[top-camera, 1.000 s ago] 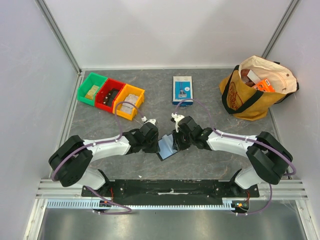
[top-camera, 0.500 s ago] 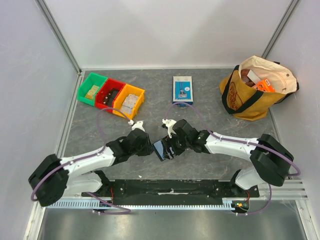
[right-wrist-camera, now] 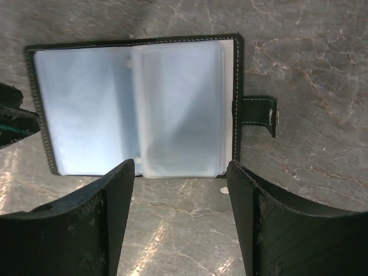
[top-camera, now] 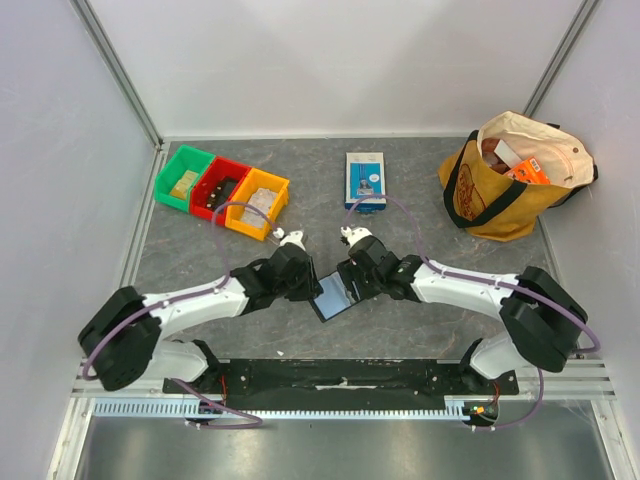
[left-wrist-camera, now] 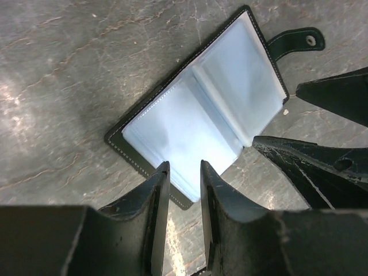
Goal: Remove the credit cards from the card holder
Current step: Remove the credit card from the card holder.
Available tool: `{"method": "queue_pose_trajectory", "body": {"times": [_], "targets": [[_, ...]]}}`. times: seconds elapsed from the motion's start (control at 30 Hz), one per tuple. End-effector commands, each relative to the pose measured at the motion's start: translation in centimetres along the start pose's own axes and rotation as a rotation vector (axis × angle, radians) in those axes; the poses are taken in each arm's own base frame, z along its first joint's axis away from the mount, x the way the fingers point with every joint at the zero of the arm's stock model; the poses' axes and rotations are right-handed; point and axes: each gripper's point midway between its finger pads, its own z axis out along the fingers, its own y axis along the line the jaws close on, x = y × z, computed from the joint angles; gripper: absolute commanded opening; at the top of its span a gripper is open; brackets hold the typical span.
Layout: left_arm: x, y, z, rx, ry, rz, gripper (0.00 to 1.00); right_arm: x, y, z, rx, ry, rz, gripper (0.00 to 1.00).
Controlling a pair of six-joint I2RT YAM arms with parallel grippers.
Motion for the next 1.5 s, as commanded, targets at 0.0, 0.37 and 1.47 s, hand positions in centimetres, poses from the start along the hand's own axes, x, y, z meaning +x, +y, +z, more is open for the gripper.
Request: {"method": "queue_pose_trajectory", "body": {"times": [0.0, 0.37, 1.47], "targets": [[-0.4, -1.6, 1.5, 0.026, 0.034, 0.071, 0.34, -0.6, -1.0, 0.7, 0.071, -0.006, 0.033, 0.72], [2.8, 1.6, 2.7, -0.074, 0.140, 0.082, 0.32, 1.0, -0.4, 1.8, 0.029, 0.031, 0.061, 0.66], [3.4, 0.8, 2.5, -0.036, 0.150, 0.068, 0.31, -2.0, 5.4, -2.0, -0.312, -0.063, 0.002, 0.20]]}}
